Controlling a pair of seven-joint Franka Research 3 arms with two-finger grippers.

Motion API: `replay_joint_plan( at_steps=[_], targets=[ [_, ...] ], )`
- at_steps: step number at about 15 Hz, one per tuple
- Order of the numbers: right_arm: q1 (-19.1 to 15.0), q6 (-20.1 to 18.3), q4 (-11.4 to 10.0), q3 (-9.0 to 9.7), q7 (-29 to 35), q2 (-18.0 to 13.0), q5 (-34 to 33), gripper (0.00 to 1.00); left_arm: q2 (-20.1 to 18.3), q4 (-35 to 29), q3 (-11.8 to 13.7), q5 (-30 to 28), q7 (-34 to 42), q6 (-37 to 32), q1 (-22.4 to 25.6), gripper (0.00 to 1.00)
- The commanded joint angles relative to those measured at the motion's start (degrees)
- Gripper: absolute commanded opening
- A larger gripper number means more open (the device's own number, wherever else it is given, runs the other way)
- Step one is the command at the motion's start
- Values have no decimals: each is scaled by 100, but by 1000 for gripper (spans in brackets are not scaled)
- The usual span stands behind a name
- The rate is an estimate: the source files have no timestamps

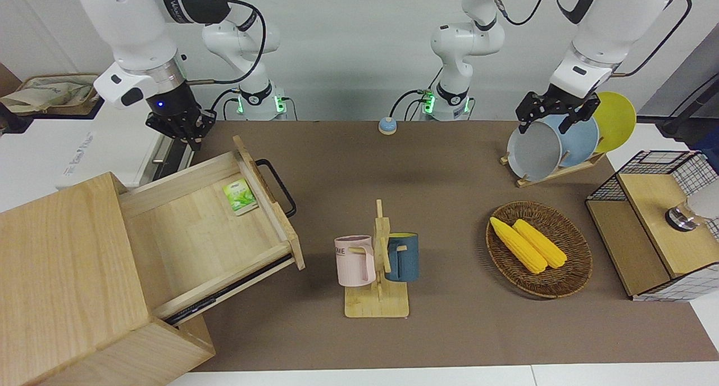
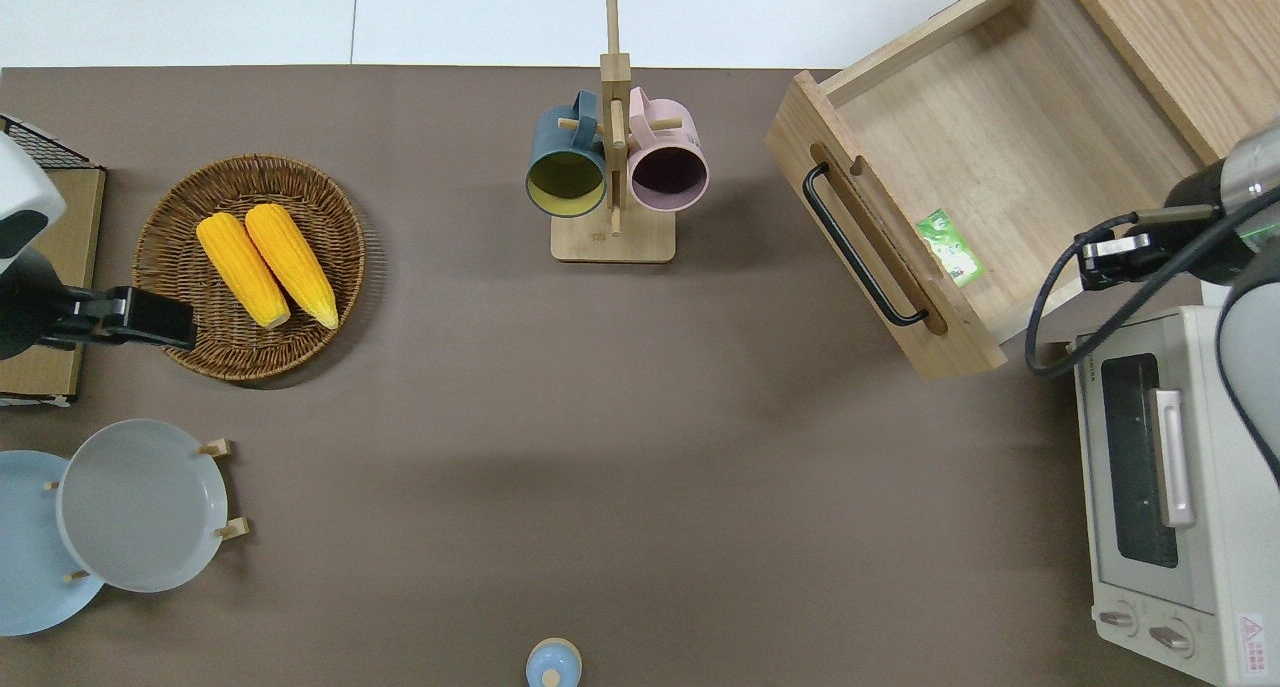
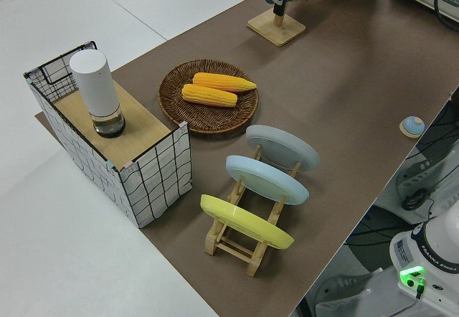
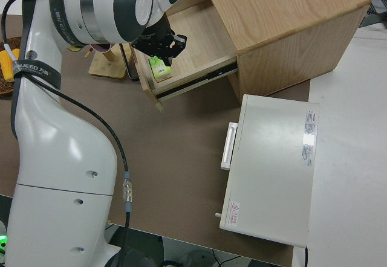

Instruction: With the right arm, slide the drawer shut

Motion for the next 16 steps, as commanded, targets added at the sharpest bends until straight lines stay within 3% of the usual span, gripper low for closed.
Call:
replay_joint_plan(
  at_steps=[1, 3, 5, 7, 16],
  targets=[
    [-29, -95, -6, 25, -123, -247, 9, 0, 65, 149, -37, 98, 56, -113, 22, 993],
    [-12, -86, 11, 16, -106, -291, 9, 0, 65, 149, -37, 98, 56, -113, 22, 993],
    [32, -86, 160, 33, 34, -282, 9, 0, 65, 149, -37, 98, 56, -113, 22, 993],
    [41, -69, 187, 130, 323, -282, 9, 0, 65, 149, -37, 98, 56, -113, 22, 993],
    [1367, 45, 213, 139, 2591, -221, 0, 0, 65, 149, -37, 98, 56, -113, 22, 993]
  ],
)
